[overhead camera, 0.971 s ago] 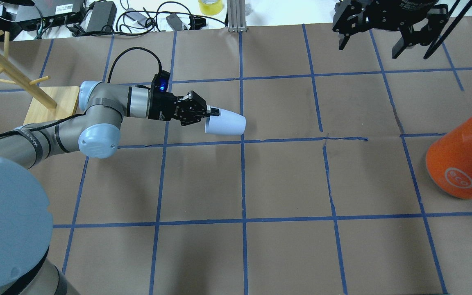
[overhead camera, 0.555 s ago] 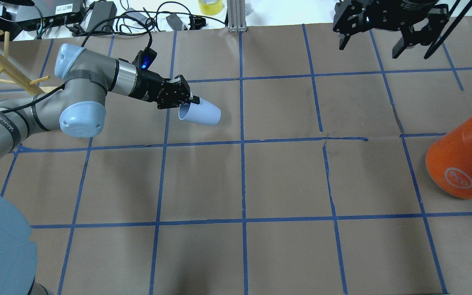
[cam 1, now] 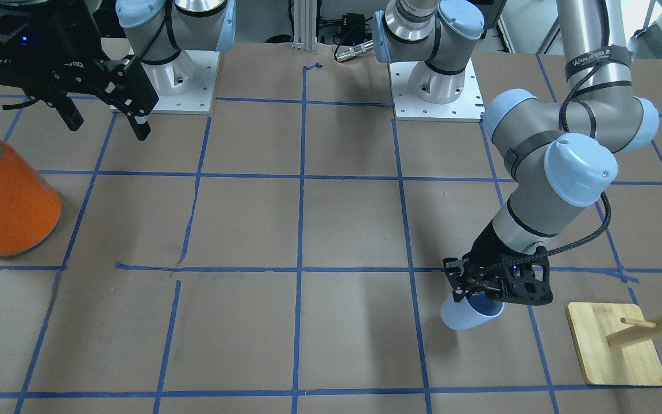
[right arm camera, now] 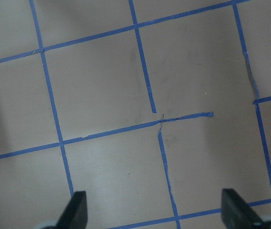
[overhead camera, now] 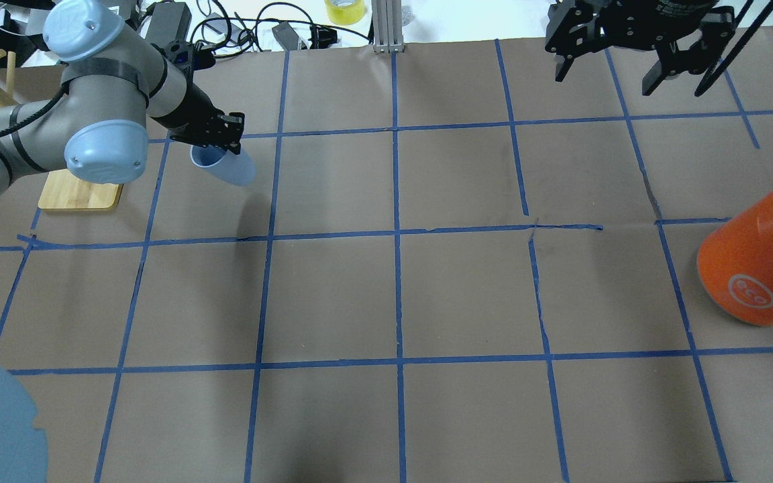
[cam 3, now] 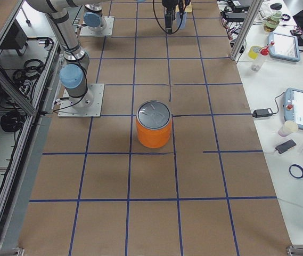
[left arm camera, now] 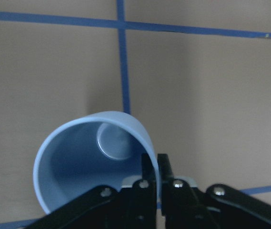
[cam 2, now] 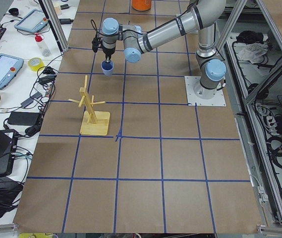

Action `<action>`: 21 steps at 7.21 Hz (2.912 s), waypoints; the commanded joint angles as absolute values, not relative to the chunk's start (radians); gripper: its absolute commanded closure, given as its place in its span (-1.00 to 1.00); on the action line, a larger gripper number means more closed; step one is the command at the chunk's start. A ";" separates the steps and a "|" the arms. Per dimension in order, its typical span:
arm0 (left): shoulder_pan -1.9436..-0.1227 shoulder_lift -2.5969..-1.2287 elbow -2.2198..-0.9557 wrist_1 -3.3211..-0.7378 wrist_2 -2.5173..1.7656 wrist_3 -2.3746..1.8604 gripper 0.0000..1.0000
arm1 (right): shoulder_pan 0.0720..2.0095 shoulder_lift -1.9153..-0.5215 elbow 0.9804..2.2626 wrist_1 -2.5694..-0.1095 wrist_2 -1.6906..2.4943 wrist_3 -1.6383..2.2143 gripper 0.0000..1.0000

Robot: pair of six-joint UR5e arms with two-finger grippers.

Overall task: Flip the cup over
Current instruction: 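Lift the cup with the left gripper and rotate it upright, then set the cup upright on the table and raise the left gripper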

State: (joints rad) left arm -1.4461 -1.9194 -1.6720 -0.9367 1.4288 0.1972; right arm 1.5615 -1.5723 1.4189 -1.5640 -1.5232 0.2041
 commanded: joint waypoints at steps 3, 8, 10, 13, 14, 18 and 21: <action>-1.447 -1.980 -1.620 -0.923 1.583 0.428 1.00 | 1.560 -1.574 1.419 -1.563 -1.528 0.204 -1.00; -1.445 -2.016 -1.627 -0.923 1.574 0.468 0.72 | 1.560 -1.575 1.419 -1.563 -1.529 0.202 -1.00; -1.447 -2.014 -1.631 -0.925 1.572 0.454 -0.19 | 1.560 -1.575 1.419 -1.562 -1.529 0.202 -1.00; -1.448 -1.959 -1.625 -0.936 1.574 0.431 -0.95 | 1.560 -1.575 1.419 -1.562 -1.529 0.202 -1.00; -1.475 -1.913 -1.629 -0.952 1.583 0.405 -1.00 | 1.560 -1.575 1.419 -1.562 -1.529 0.202 -1.00; -1.546 -1.581 -1.583 -1.358 1.620 0.276 -1.00 | 1.560 -1.575 1.419 -1.562 -1.529 0.202 -1.00; -1.546 -1.510 -1.568 -1.473 1.617 0.178 -1.00 | 1.560 -1.575 1.419 -1.563 -1.529 0.202 -1.00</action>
